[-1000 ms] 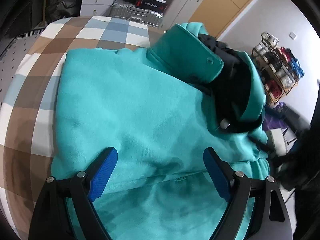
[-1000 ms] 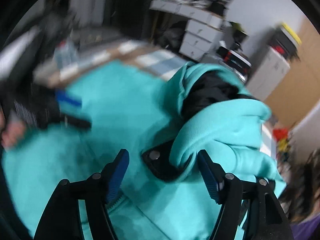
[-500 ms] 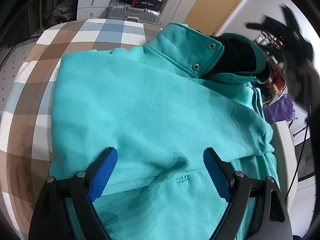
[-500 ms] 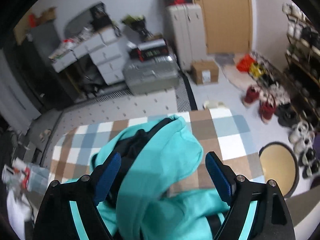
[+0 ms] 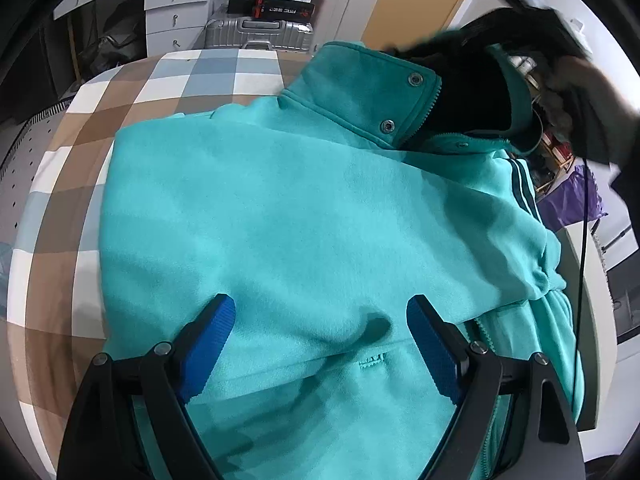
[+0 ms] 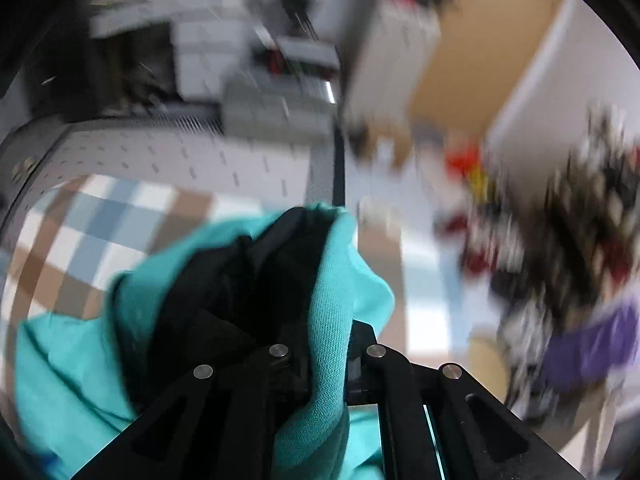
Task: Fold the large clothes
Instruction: 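Lift the hood with the right tool while the left tool grasps the hood edge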
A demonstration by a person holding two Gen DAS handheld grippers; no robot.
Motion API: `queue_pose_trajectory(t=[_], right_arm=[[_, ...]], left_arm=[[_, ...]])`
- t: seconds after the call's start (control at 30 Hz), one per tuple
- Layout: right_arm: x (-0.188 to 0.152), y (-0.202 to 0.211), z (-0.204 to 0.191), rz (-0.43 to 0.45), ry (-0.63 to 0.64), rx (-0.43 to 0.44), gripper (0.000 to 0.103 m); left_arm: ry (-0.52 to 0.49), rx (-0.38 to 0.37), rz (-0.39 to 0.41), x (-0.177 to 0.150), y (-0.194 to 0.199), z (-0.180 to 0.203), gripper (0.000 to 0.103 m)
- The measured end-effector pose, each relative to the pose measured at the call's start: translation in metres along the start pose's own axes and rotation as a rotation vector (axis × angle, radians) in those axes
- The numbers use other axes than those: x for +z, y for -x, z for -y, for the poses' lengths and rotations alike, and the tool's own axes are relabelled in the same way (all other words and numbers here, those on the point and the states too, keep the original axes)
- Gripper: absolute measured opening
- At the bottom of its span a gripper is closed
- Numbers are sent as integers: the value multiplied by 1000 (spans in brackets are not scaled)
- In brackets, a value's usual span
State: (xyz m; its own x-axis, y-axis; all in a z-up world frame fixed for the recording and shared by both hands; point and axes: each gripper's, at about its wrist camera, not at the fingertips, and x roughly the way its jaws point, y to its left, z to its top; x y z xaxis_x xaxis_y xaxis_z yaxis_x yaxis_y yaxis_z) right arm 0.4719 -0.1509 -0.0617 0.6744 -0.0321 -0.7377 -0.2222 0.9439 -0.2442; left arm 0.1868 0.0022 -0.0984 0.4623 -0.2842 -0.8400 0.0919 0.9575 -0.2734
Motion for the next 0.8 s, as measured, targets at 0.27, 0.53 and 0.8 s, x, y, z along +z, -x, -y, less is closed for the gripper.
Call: queue_pose_trajectory(t=[0.27,0.53,0.8], right_arm=[[-106,129,-50,432,307,82,7],[-199,148,-69,477,288,184,8],[-215,138,-50,439,58,308,8]], left_arm=[[-30,-18,144,9,39,5,85],[5,-44,288,51,66,5,85],[-252,83,249,151,51,66,85]])
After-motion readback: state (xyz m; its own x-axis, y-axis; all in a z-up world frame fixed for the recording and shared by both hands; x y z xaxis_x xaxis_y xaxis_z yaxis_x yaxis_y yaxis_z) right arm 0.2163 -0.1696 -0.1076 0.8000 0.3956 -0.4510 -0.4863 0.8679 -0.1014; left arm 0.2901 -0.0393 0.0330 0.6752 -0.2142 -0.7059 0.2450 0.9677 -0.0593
